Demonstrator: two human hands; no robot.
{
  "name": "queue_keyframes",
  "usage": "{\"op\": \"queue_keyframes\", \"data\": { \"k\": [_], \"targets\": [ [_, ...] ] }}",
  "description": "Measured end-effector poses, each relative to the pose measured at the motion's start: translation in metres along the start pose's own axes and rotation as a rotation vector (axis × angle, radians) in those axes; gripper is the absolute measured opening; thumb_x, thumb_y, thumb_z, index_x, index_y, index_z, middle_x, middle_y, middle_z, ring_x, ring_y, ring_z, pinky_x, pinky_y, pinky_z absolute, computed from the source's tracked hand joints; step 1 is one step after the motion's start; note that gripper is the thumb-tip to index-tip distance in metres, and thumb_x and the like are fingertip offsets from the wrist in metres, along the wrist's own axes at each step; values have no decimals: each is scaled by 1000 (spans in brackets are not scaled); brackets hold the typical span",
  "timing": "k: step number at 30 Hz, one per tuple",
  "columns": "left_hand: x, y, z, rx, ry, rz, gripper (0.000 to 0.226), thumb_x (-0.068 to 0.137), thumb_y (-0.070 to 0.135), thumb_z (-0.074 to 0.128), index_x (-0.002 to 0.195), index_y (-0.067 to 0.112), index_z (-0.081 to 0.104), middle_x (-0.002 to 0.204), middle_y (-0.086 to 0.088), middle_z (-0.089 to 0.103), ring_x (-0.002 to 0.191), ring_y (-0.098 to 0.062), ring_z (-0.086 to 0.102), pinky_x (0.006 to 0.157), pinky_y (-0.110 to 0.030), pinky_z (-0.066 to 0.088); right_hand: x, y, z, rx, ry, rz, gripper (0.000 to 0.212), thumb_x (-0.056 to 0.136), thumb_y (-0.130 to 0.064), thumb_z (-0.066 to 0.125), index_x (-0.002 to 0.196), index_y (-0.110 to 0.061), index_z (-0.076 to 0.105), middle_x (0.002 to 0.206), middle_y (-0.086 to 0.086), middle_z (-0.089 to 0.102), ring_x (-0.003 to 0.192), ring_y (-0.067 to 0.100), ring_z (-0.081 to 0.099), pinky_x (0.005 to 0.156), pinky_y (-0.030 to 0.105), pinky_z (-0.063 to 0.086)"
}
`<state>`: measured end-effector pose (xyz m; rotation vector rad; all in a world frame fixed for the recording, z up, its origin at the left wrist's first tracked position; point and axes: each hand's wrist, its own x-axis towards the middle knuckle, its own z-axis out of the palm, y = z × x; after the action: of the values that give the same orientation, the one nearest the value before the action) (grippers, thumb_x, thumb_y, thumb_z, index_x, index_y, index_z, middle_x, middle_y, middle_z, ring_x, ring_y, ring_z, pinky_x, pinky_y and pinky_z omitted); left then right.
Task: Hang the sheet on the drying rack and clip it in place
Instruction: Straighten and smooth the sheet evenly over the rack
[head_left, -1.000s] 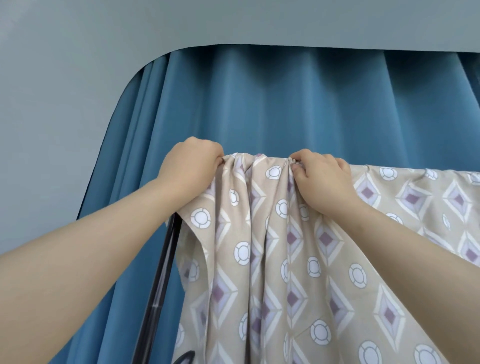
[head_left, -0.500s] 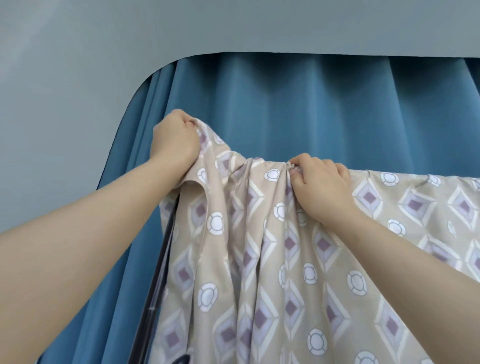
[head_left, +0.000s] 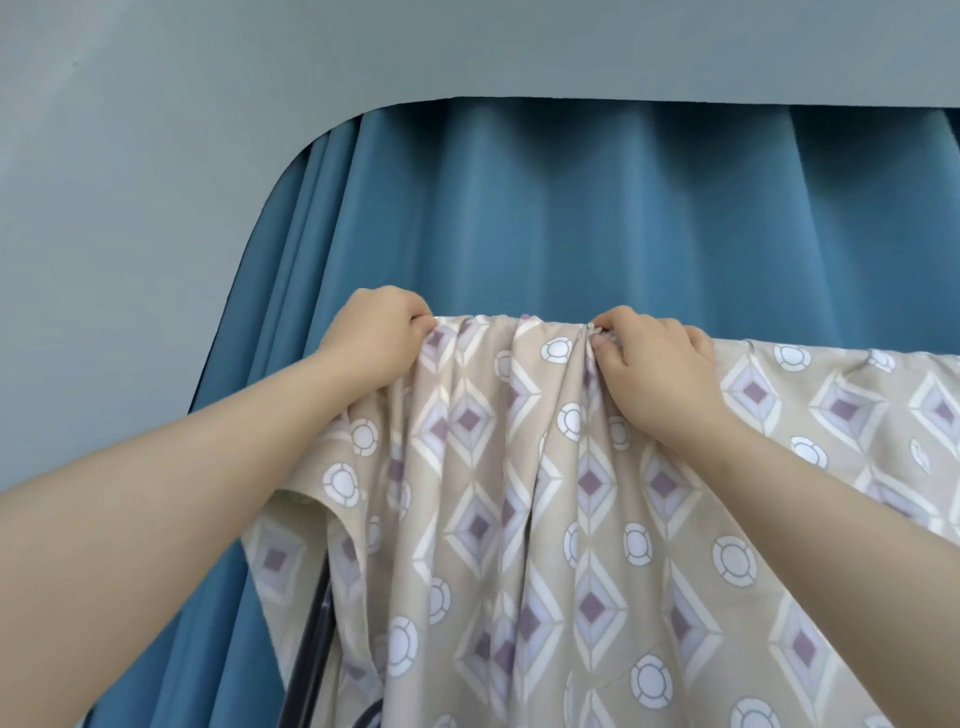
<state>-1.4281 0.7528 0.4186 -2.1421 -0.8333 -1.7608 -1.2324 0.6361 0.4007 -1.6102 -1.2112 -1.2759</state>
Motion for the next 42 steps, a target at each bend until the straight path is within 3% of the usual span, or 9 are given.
{"op": "queue_keyframes", "data": {
  "k": [6,12,17,21,23,27,34,38,42],
  "targets": [
    [-4,-31,-8,-8,63,-219,26,96,22,37,101,14,61,107,-9,64,97,-28,55,73,-31,39,2,-6,2,-10,-6,22,31,97,-29,31,119,-23,52,116,0,60,115,23,46,100,34,21],
    [-5,8,-9,-137,-178,14,22,93,32,53,110,23,64,106,7,66,105,-14,57,89,-28,43,0,-12,5,-37,46,28,31,98,-31,30,117,-22,53,113,2,60,112,24,46,99,35,21],
    [-2,7,-13,-36,-16,37,18,93,20,52,95,17,70,99,0,70,100,-20,58,85,-32,47,-2,-4,-1,-11,25,3,32,99,-31,29,118,-25,53,115,-1,61,114,23,46,101,34,21],
    [0,-11,-9,-39,120,-178,23,93,15,43,96,15,65,106,-7,67,97,-28,57,80,-33,46,-3,1,-3,-15,32,-14,34,100,-30,28,119,-23,54,116,-3,61,114,22,47,101,31,19],
    [-4,-9,-3,-19,66,-231,23,93,18,38,99,15,60,107,-7,64,96,-29,56,78,-35,45,-1,0,-1,-10,29,-14,34,100,-29,28,119,-23,55,115,-2,62,113,22,48,100,32,21],
    [-5,25,6,-158,-87,-36,21,94,35,45,104,23,60,96,8,63,97,-16,55,86,-34,46,0,-1,1,36,37,1,33,100,-26,29,118,-20,56,112,0,63,111,24,49,100,33,21],
    [4,27,2,3,-56,-3,17,90,14,47,85,20,62,96,0,66,95,-24,58,78,-36,50,0,7,-3,60,22,10,30,99,-21,31,114,-20,56,106,-2,66,106,23,52,94,32,23],
    [1,27,1,-43,-73,-19,16,92,25,46,96,21,61,102,1,65,95,-23,58,79,-35,49,2,6,-5,50,45,38,26,99,-19,30,106,-17,55,91,-1,63,98,26,51,90,32,24],
    [-5,25,2,-46,-228,-25,24,92,36,49,107,22,60,103,0,65,94,-23,60,84,-39,51,7,4,-2,10,43,49,16,96,-11,31,95,-17,45,65,-9,40,85,25,44,87,34,26]
  ]
}}
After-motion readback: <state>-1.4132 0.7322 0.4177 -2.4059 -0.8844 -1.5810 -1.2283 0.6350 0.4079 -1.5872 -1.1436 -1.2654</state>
